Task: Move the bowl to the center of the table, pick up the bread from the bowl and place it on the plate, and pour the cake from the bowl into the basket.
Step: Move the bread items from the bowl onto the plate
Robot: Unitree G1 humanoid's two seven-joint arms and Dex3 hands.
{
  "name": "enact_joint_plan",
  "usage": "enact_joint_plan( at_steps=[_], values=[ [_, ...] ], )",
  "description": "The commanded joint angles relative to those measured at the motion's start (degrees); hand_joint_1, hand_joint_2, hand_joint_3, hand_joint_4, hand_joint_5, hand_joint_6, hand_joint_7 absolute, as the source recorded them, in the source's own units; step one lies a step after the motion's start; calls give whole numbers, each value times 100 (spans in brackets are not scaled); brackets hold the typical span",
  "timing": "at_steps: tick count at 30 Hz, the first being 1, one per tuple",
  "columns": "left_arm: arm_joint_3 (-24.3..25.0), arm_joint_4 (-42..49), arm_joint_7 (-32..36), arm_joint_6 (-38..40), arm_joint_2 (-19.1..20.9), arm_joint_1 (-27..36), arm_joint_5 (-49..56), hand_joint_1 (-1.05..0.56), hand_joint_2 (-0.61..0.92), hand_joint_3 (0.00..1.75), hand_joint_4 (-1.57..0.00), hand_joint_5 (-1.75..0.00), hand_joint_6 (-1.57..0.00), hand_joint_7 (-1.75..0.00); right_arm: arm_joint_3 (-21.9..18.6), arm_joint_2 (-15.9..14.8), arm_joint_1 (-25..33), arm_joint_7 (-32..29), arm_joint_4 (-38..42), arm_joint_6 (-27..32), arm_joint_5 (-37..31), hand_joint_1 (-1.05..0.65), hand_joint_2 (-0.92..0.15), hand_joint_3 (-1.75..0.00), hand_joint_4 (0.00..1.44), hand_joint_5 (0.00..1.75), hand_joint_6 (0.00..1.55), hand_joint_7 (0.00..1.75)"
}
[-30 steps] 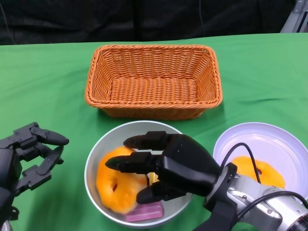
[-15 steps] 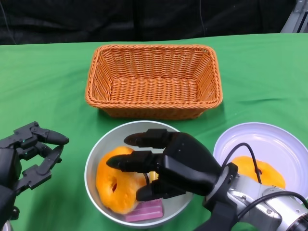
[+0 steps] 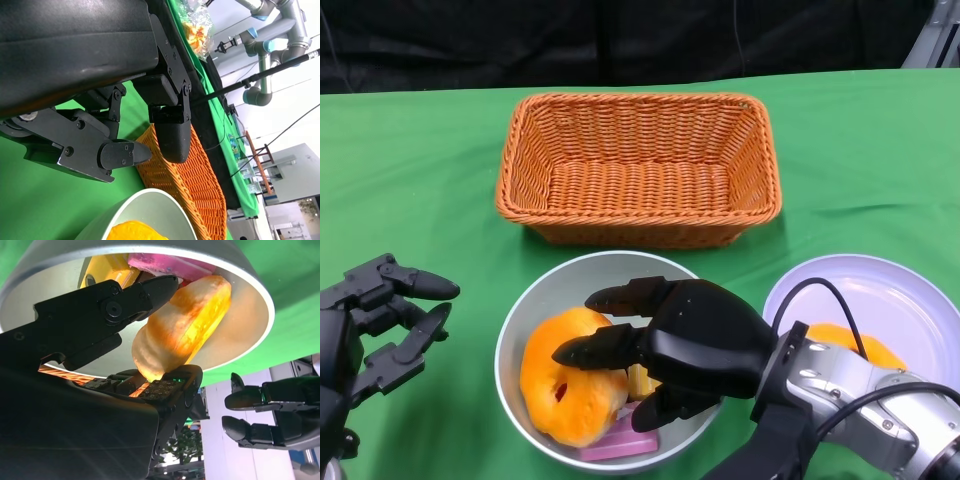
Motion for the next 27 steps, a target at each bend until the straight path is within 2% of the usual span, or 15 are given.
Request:
enact_joint_plan(
  at_steps=[1, 8, 17, 19, 27],
  values=[
    [26, 61, 33, -38, 49, -64, -9, -3, 85, 44, -80, -134, -86, -94, 65, -58, -46, -23, -13, 37, -113, -53, -79, 0, 43, 1, 62, 0],
    [28, 134, -34, -117, 31, -86, -84, -5, 88, 41, -81, -135, -86, -94, 150, 142, 56, -634, 130, 101, -307, -44, -85, -2, 52, 4, 68, 2],
    [7, 104, 24, -150, 34, -53, -23, -8, 87, 37, -79, -135, -86, -95, 412, 343, 124, -1291, 341, 513, -710, -47, -83, 0, 65, 7, 78, 3],
    [7, 112, 74, -174, 46, -55, 43, -7, 87, 38, -79, -137, -86, -96, 496, 386, 140, -1437, 383, 644, -805, -48, -84, 0, 73, 10, 84, 5],
    [19, 161, 113, -194, 72, -67, 110, -1, 86, 44, -78, -139, -84, -96, 772, 431, 94, -1225, 474, 1003, -920, -49, -85, 0, 78, 9, 90, 5]
  ],
)
